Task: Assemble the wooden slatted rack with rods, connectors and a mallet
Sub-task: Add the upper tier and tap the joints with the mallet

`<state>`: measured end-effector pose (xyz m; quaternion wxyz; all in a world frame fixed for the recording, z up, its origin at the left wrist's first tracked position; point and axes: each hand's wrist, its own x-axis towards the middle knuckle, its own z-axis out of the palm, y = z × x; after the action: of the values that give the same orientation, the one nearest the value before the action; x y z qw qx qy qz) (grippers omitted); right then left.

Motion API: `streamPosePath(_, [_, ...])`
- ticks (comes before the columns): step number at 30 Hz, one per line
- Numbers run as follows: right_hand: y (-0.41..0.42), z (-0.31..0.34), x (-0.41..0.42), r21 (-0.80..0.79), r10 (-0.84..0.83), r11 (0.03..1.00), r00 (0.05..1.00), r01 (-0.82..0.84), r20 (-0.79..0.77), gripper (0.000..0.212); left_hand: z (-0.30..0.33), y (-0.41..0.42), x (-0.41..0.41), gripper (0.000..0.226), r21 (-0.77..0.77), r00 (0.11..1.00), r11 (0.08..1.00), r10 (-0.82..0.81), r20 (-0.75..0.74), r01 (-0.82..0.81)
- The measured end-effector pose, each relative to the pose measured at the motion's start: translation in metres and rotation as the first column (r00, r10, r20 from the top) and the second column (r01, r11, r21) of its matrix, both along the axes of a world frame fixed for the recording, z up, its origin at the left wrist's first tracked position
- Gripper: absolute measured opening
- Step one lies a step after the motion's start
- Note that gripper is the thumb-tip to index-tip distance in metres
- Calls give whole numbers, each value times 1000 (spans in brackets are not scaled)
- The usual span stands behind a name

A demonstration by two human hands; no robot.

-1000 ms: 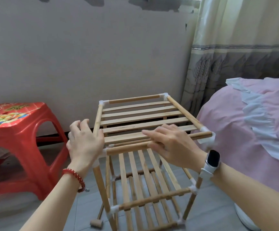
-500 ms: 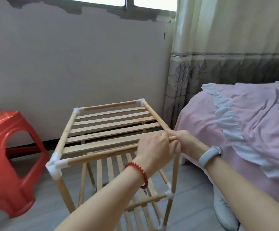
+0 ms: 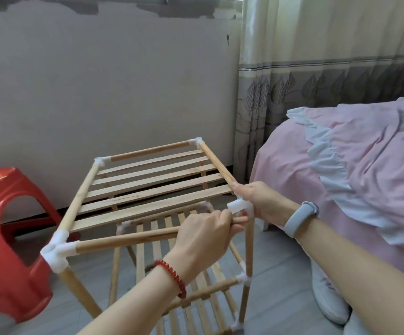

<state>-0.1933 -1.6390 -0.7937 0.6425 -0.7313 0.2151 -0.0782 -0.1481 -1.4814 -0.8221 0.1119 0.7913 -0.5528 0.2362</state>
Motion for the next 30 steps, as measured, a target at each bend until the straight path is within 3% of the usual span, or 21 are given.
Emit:
streamPosePath(2, [0,0,-1,-10,-3,1000,1000,3,-27,32,3,5,-1,40,42,999,999,-7,-49,9])
streamPosePath(5, [-4,2,-6,-72,-4,997,991,-6,-131,33,29,7,14,31,92,961,996,6,-278,21])
streamPosePath(8, [2,4,-9,-126,-14,992,976,-14,-217,26,49,-7,39,32,127,980,992,34,-198,-9])
streamPosePath(11, [18,2,-7,-288,-88,958,965,14,-248,20,43,-38,68,68,399,995,917,45,-93,-4])
streamPosePath(13, [23,-1,-6,-331,-111,943,966,29,-232,22,33,-54,72,63,469,997,880,-66,-33,74])
streamPosePath(16, [21,2,-9,-407,-137,913,969,42,-207,19,27,-70,68,47,390,999,920,-49,6,43])
streamPosePath(27, [22,12,-8,-537,-114,844,976,-5,-188,26,24,-85,81,48,373,998,926,-59,-31,66])
streamPosePath(30, [23,9,-10,-493,-80,870,977,-29,-199,24,15,-80,88,43,322,994,940,-102,-50,112])
